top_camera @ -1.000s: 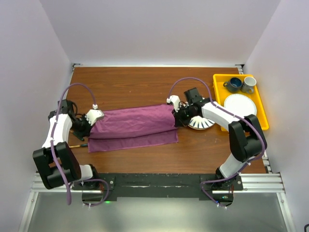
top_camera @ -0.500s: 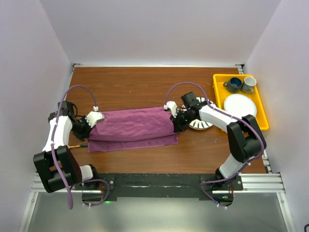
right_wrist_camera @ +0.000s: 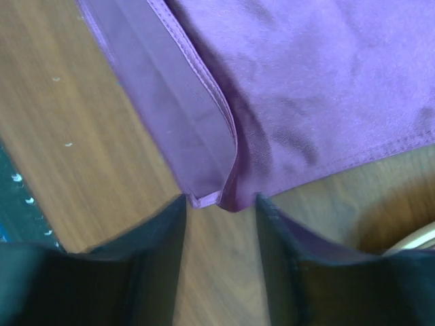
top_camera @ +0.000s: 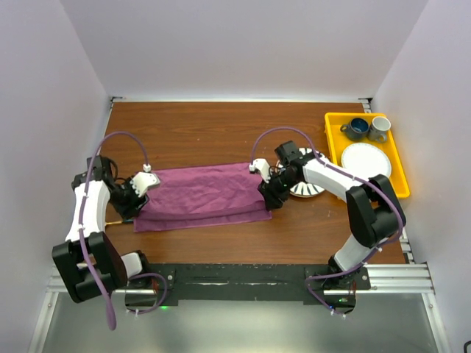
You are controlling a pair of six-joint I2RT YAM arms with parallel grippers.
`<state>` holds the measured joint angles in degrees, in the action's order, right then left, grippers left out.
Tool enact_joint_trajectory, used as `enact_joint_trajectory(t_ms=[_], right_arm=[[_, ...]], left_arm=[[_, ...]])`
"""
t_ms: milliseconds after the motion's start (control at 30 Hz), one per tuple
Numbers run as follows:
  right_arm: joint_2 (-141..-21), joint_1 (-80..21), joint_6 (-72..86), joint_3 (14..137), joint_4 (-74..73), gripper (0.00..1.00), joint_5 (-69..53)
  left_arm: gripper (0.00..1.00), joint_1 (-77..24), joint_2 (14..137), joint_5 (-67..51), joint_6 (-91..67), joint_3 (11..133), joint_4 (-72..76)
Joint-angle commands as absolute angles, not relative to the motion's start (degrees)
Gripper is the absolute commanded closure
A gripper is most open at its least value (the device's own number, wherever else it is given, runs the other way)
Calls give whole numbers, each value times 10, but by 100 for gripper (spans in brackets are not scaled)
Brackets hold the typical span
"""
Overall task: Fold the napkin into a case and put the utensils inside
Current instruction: Fold and flatten the napkin at the center of the board, then move the rectangle-folded napkin to the center of the board.
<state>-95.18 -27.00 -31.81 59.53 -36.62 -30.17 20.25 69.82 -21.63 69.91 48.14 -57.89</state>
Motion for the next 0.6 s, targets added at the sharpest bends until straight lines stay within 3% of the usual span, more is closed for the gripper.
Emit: enact_joint_trajectory(t_ms=[0, 567], right_arm=[[-913, -272, -316, 681, -437, 48, -351], [-1017, -272, -250, 739, -402, 53, -312]], left_arm=[[43, 207, 669, -292, 713, 545, -620], [47, 194, 754, -286, 572, 568, -534]])
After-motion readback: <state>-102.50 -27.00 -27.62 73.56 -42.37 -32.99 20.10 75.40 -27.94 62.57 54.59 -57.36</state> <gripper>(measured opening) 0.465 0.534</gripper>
